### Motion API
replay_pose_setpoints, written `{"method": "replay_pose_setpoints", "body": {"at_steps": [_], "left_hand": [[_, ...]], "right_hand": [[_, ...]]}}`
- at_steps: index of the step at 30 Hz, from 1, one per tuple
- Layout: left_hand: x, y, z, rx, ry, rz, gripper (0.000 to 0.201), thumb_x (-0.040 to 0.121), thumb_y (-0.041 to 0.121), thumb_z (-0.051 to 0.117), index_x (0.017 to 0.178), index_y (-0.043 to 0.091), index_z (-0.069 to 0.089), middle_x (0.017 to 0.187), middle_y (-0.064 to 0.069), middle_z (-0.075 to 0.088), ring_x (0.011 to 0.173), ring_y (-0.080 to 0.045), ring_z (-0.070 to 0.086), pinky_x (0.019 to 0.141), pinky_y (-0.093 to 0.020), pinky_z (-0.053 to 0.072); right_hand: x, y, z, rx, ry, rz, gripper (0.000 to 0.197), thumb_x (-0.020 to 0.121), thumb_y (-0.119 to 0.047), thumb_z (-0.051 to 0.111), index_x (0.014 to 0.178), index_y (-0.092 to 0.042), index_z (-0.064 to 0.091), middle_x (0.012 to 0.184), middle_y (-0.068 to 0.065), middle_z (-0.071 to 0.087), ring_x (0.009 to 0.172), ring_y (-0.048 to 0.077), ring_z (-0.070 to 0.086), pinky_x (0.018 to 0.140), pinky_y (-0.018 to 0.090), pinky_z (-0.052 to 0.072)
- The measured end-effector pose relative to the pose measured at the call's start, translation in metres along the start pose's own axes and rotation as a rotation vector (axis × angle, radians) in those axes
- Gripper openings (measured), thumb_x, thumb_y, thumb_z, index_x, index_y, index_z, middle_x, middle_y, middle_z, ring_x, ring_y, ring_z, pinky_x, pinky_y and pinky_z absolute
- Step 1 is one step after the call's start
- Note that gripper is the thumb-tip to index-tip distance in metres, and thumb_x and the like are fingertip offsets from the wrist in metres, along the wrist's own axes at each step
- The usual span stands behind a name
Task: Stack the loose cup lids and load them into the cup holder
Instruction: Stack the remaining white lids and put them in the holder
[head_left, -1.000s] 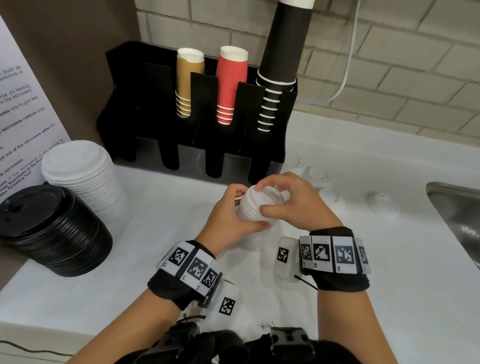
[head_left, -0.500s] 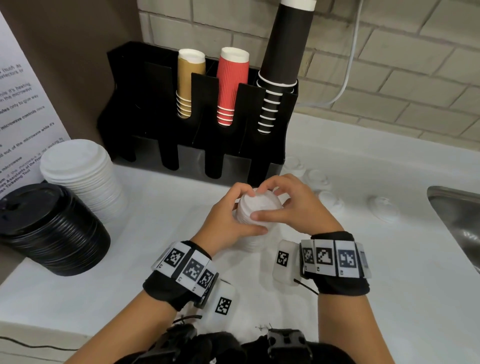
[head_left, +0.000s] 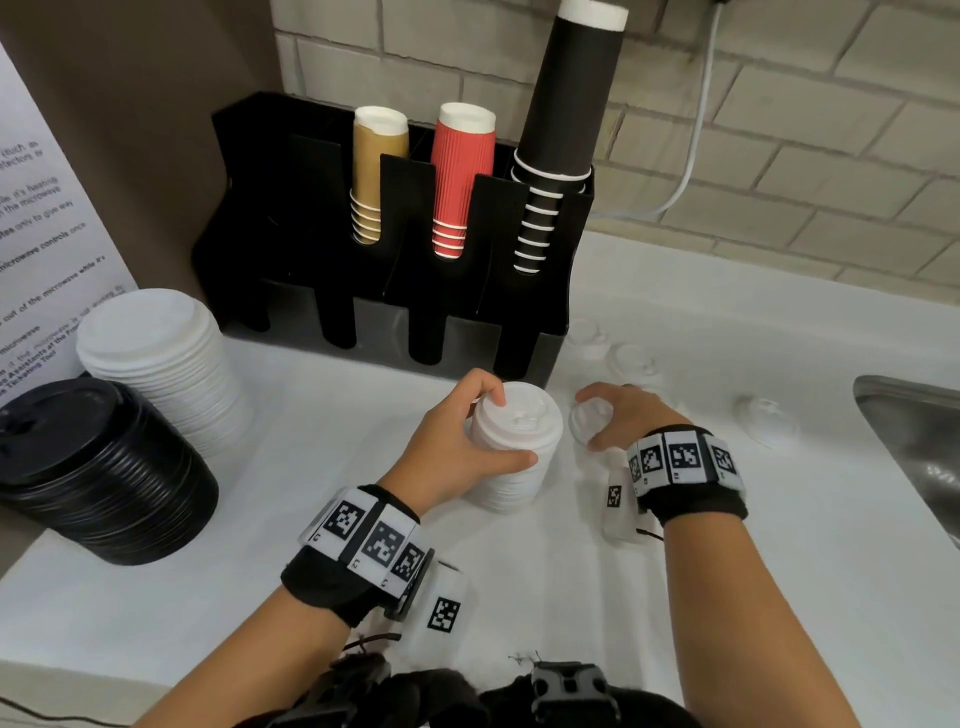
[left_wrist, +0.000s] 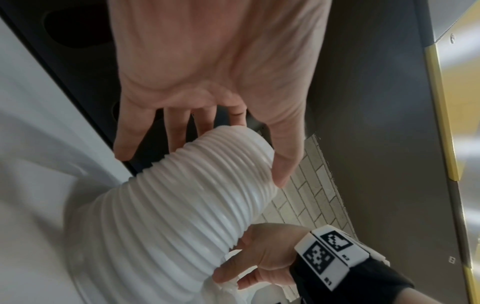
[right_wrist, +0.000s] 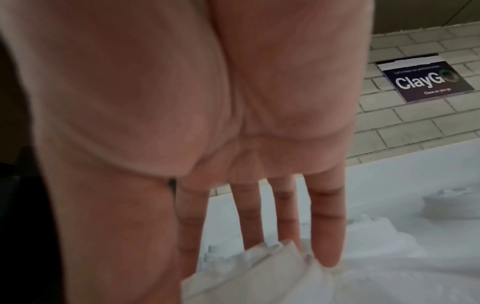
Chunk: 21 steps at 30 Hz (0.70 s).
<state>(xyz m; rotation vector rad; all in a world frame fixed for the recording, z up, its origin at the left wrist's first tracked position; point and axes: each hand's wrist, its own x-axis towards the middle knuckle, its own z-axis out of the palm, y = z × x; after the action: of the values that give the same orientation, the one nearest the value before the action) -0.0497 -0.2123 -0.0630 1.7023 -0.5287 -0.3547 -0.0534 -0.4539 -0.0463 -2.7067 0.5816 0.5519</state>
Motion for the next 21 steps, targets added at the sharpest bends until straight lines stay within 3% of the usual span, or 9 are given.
{"method": "replay_pose_setpoints", "body": {"at_steps": [2, 4, 8, 11, 15, 19, 21], "left_hand": [[0.0, 0.0, 0.0, 0.007, 0.001, 0.002, 0.046, 0.072, 0.019, 0.084, 0.093, 0.031, 0.045, 0.114, 0.012, 0.056, 0.107, -0.011, 0.052, 0.069, -0.016, 0.045], [-0.001, 0.0, 0.0, 0.022, 0.008, 0.006, 0.047, 0.071, 0.019, 0.084, 0.094, 0.03, 0.045, 0.113, 0.013, 0.055, 0.105, -0.007, 0.051, 0.067, -0.011, 0.043], [-0.001, 0.001, -0.001, 0.074, 0.022, 0.014, 0.047, 0.071, 0.019, 0.083, 0.095, 0.034, 0.045, 0.121, 0.007, 0.051, 0.111, -0.011, 0.049, 0.072, -0.017, 0.037], [-0.002, -0.001, -0.001, 0.088, 0.034, 0.013, 0.048, 0.071, 0.019, 0.083, 0.095, 0.037, 0.046, 0.124, 0.007, 0.049, 0.112, -0.012, 0.048, 0.074, -0.017, 0.036], [-0.003, -0.002, 0.0, 0.088, 0.032, 0.016, 0.049, 0.071, 0.019, 0.083, 0.096, 0.038, 0.046, 0.124, 0.009, 0.048, 0.113, -0.012, 0.047, 0.076, -0.015, 0.036], [-0.004, -0.002, 0.003, 0.072, 0.044, 0.028, 0.048, 0.071, 0.019, 0.084, 0.098, 0.036, 0.048, 0.121, 0.009, 0.05, 0.112, -0.009, 0.048, 0.077, -0.014, 0.037], [-0.005, -0.002, 0.004, 0.046, 0.053, 0.038, 0.054, 0.07, 0.016, 0.085, 0.104, 0.034, 0.047, 0.119, 0.012, 0.051, 0.111, -0.006, 0.049, 0.077, -0.01, 0.039]], "right_hand": [[0.0, 0.001, 0.0, 0.007, 0.02, -0.017, 0.069, 0.072, -0.017, 0.078, 0.13, -0.036, 0.048, 0.123, 0.008, 0.046, 0.123, 0.032, 0.042, 0.1, 0.043, 0.042], [0.0, 0.001, 0.0, 0.011, 0.054, -0.026, 0.063, 0.072, -0.02, 0.078, 0.127, -0.034, 0.05, 0.118, 0.007, 0.046, 0.121, 0.033, 0.043, 0.099, 0.042, 0.042], [-0.003, 0.003, 0.002, 0.045, 0.124, -0.014, 0.057, 0.076, -0.023, 0.075, 0.127, -0.032, 0.049, 0.12, 0.008, 0.048, 0.121, 0.032, 0.044, 0.101, 0.042, 0.041], [-0.013, 0.009, -0.003, 0.196, 0.235, -0.049, 0.055, 0.078, -0.027, 0.073, 0.127, -0.03, 0.049, 0.118, 0.005, 0.051, 0.109, 0.025, 0.051, 0.087, 0.031, 0.042], [-0.041, 0.009, -0.01, 0.597, 0.315, -0.202, 0.038, 0.076, -0.03, 0.075, 0.11, -0.035, 0.06, 0.105, -0.008, 0.059, 0.094, 0.012, 0.06, 0.067, 0.017, 0.041], [-0.067, -0.014, -0.008, 0.734, 0.305, -0.416, 0.027, 0.075, -0.027, 0.076, 0.098, -0.037, 0.067, 0.104, -0.013, 0.065, 0.09, 0.006, 0.063, 0.072, 0.008, 0.046], [-0.073, -0.025, -0.005, 0.711, 0.3, -0.486, 0.027, 0.075, -0.025, 0.076, 0.099, -0.035, 0.068, 0.102, -0.017, 0.066, 0.092, 0.003, 0.062, 0.077, 0.009, 0.047]]}}
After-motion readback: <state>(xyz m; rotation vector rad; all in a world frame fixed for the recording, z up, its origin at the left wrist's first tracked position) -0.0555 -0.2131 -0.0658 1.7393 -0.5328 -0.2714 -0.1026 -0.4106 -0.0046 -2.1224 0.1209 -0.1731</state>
